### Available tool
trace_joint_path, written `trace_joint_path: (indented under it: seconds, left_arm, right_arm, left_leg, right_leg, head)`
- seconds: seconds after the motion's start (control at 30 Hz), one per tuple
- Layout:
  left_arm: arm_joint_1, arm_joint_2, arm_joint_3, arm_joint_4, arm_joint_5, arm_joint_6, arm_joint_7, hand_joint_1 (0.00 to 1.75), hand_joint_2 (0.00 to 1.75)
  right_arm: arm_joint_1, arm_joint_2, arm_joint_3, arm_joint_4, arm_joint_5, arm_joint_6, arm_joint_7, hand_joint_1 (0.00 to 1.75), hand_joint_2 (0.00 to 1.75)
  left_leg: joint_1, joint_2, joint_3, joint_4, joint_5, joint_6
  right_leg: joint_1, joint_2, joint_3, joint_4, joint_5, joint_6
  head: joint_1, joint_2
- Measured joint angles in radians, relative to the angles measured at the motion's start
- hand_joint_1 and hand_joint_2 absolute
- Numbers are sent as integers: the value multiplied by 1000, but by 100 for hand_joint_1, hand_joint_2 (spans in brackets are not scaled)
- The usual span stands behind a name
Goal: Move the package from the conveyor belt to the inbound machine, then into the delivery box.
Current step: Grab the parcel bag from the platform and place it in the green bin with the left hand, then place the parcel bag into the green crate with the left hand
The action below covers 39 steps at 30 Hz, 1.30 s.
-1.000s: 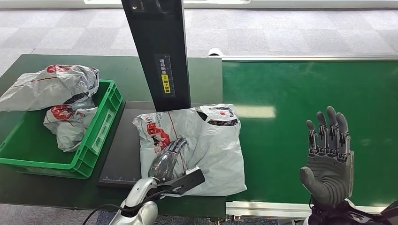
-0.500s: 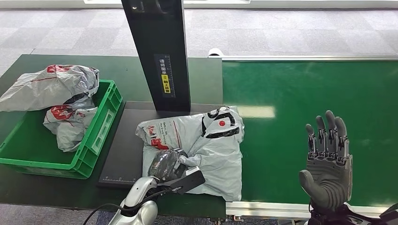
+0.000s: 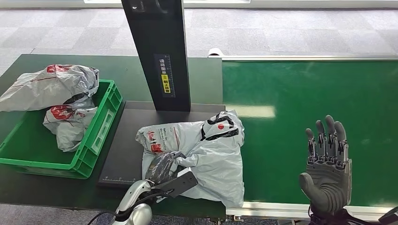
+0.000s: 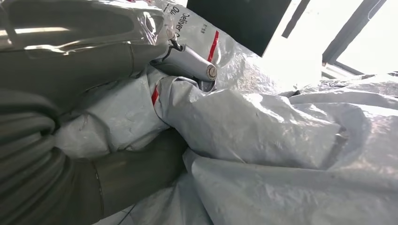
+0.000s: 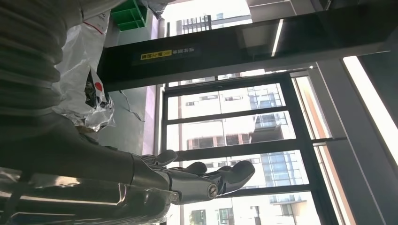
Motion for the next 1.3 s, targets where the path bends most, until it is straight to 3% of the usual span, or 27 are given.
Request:
trace_joint_path:
  seconds: [0.1, 0.23, 0.37, 0.47, 0.57, 0.87, 1.1, 1.3]
  left_arm:
    - [22, 7, 6, -48, 121, -72, -101, 175, 175]
    - [78, 46, 19, -263, 590, -282, -376, 175, 175]
    - [110, 95, 55, -507, 843, -340, -490, 175, 175]
    - [110, 133, 69, -637, 867, -238, -504, 175, 175]
    - [96, 155, 88, -709, 795, -45, -500, 175, 175]
    - [-3, 151, 246, -748, 504, 535, -460, 175, 175]
    - [-66, 144, 355, -716, 466, 576, -439, 175, 175]
    - [-155, 122, 468, -626, 199, 577, -367, 175, 175]
  right_arm:
    - [0, 2, -2, 0, 0, -2, -1, 0, 175]
    - [0, 2, -5, 0, -6, -19, -1, 0, 175]
    - [14, 3, -10, 0, -19, -28, -17, 0, 175]
    - [27, 3, -13, 0, -21, -28, -30, 0, 175]
    - [37, 3, -16, -6, -22, -28, -32, 0, 175]
    - [42, 20, -18, -18, -13, -49, -15, 0, 175]
    - [33, 20, -10, -11, -18, -59, -17, 0, 175]
    - [23, 18, -10, -8, -40, -66, -11, 0, 175]
  left_leg:
    - [0, 0, -1, 0, 0, 0]
    - [0, 1, -2, 0, 0, 0]
    - [1, 0, -3, 0, 0, 0]
    - [1, 0, -3, 0, 0, 0]
    - [1, 1, -3, 0, 0, 0]
    - [1, 1, -2, 0, 0, 0]
    - [1, 1, -2, 0, 0, 0]
    - [1, 0, -3, 0, 1, 0]
  right_leg:
    - [0, 0, 0, 0, 0, 0]
    - [0, 0, -2, 0, 0, 0]
    - [1, 0, -3, 0, 0, 0]
    - [1, 0, -3, 0, -1, 0]
    - [1, 0, -3, 0, -1, 0]
    - [1, 0, -3, 0, 0, 0]
    - [1, 0, -3, 0, 0, 0]
    - [1, 0, -2, 0, 0, 0]
  head:
    - [0, 0]
    - [0, 0]
    - [0, 0]
    - [0, 0]
    - [0, 0]
    - [0, 0]
    - [0, 0]
    - [0, 0]
